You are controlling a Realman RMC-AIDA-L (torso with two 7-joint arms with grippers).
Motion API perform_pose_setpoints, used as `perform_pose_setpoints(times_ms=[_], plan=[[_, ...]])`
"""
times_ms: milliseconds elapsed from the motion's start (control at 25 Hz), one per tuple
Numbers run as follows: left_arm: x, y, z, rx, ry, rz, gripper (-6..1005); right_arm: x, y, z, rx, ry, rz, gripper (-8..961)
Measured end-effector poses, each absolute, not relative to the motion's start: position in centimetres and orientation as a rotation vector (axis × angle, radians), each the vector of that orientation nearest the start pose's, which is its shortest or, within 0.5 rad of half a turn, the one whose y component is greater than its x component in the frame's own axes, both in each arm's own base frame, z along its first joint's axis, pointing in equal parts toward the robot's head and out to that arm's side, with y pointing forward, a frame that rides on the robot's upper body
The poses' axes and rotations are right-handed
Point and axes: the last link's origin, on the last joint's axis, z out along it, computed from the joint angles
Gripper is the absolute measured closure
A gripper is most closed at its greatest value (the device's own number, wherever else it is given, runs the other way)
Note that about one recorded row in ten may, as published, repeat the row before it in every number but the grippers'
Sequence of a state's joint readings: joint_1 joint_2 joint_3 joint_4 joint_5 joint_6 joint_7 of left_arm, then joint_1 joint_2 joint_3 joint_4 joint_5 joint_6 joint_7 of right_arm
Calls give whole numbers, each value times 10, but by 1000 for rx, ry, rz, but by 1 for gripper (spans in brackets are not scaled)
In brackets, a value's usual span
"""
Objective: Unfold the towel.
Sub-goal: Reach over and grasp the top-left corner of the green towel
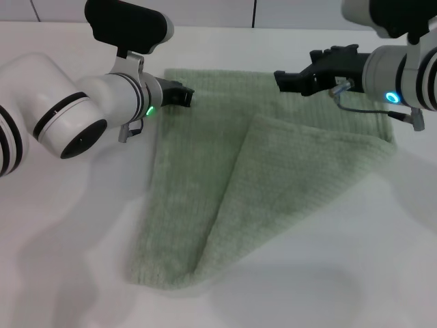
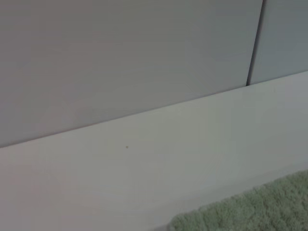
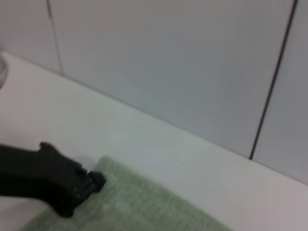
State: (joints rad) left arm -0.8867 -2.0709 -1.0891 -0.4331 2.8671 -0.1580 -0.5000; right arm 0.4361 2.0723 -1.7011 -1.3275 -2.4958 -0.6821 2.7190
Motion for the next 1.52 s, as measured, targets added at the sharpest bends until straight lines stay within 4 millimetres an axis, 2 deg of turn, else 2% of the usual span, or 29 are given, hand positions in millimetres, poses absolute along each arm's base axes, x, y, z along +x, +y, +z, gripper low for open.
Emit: perform_pose_setpoints(times_ms=[360,680,1520], plan=[[-220,443,-96,-2028,-905,-21,1000,158,389,-48,-2400,691,123,199],[-220,443,-97,-2028,-906,-21,1000,163,395,-58,-2487,747,114,199],[-218,443,-97,-2035,-900,-23,1000,174,397,-70,-2511,772,37,198]])
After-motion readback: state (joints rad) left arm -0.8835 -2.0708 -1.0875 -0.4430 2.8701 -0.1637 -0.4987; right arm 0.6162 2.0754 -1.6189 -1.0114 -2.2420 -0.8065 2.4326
